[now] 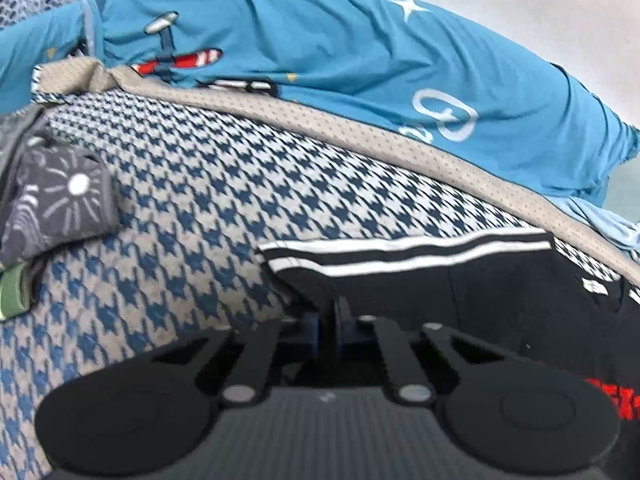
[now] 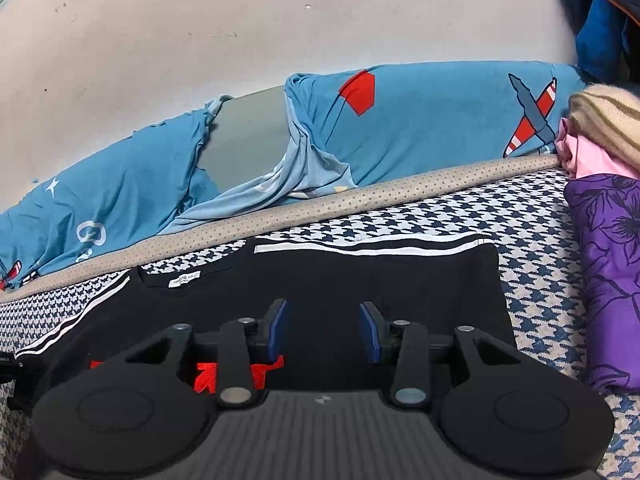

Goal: Fold clothes

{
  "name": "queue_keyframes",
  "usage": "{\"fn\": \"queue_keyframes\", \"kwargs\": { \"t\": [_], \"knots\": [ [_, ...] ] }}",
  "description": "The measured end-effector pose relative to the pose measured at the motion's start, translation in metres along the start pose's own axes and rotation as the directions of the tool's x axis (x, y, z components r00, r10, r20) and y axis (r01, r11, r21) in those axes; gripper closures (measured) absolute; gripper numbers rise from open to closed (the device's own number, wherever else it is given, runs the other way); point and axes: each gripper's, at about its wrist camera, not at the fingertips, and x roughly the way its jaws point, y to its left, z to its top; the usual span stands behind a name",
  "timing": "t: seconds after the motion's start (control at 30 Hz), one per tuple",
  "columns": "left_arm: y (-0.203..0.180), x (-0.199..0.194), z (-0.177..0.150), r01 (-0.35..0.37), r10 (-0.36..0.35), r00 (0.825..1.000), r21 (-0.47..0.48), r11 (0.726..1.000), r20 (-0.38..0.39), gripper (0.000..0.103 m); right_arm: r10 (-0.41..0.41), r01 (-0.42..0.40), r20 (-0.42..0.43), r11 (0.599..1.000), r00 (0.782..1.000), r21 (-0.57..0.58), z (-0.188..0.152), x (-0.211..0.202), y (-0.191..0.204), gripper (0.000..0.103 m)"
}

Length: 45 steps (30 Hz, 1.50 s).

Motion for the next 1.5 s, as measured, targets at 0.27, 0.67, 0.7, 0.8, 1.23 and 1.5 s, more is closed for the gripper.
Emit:
{"fn": "queue_keyframes", "kwargs": {
  "t": [0.27,0.67,0.7,0.8,1.23,1.5],
  "knots": [
    [-0.007,-0.004,0.008,-0.160,0.149,0.983,0.106,0.981,0.108,0.098,0.009,-0.009,-0.001,1.000,1.000,-0.001,-0.001,0.002,0.001,0.065],
    [0.019,0.013,0.015,-0.228,0.225,0.973,0.076,0.971,0.044,0.093,0.147,-0.154,-0.109,0.986,0.983,-0.061,-0.014,0.011,0.019,0.065],
    [0.018,0.010,0.015,-0.214,0.211,0.977,0.070,0.974,0.043,0.092,0.173,-0.183,-0.127,0.980,0.977,-0.079,-0.017,0.011,0.025,0.065],
    [0.013,0.000,0.015,-0.162,0.160,0.987,0.065,0.985,0.030,0.091,0.247,-0.274,-0.185,0.952,0.951,-0.138,-0.028,0.009,0.042,0.065],
    [-0.040,-0.044,-0.022,0.030,-0.019,0.999,0.260,0.965,-0.043,0.069,0.413,-0.539,-0.377,0.771,0.829,-0.339,-0.086,-0.020,0.105,0.065],
    [-0.055,-0.059,-0.056,0.094,-0.062,0.993,0.369,0.925,-0.098,0.061,0.386,-0.562,-0.423,0.688,0.820,-0.460,-0.119,-0.044,0.112,0.065]
  ]
}}
